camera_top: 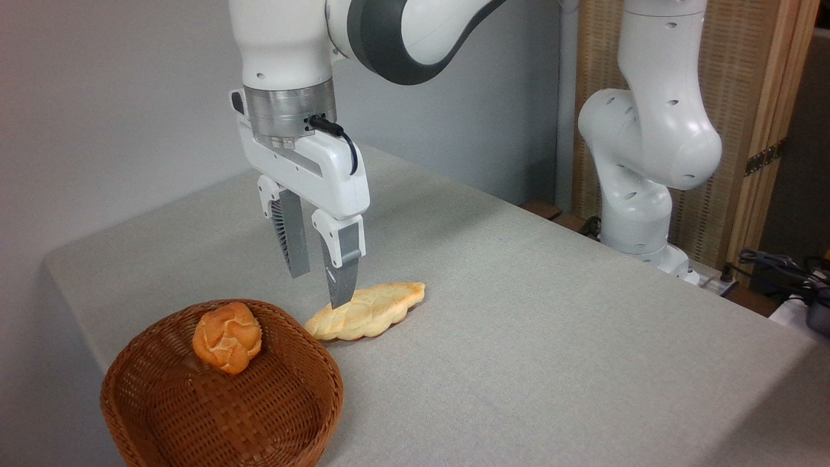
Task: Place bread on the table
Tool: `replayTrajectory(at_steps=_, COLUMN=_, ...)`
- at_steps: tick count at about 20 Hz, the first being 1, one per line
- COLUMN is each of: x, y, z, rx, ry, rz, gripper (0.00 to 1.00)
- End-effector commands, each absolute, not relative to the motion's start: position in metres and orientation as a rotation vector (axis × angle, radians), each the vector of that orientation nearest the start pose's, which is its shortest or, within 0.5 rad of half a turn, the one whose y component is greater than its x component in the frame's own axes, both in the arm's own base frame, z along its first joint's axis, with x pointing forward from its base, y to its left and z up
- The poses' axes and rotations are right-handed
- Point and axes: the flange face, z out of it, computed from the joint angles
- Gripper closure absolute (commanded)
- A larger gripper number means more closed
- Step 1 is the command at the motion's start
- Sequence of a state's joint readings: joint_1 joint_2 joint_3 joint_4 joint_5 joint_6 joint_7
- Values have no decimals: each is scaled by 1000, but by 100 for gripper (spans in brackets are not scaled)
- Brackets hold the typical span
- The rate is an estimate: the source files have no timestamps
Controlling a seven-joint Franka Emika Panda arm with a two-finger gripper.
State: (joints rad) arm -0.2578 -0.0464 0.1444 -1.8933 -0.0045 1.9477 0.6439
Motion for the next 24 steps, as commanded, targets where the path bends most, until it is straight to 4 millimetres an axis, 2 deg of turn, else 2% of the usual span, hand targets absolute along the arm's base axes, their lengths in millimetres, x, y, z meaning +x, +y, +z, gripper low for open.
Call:
replayTrajectory(at_steps=1, x=556, y=-62, z=534, rx=-2919, ry=1137, rz=-151, gripper=0)
replayTrajectory(at_steps=10, x=556, y=-62, z=534, rx=-2919, ry=1137, rz=-151, gripper=0)
replayTrajectory(at_steps=19, x=562, y=-78, z=520, rx=-2933, ry=1157, rz=-150, gripper=0)
replayTrajectory(at_steps=21, x=570, y=-90, z=519, rx=-2938, ry=1162, rz=-242, gripper=0)
replayTrajectory(at_steps=24, x=579, y=-96, z=516, rx=-2967, ry=1138, rz=-338, gripper=0)
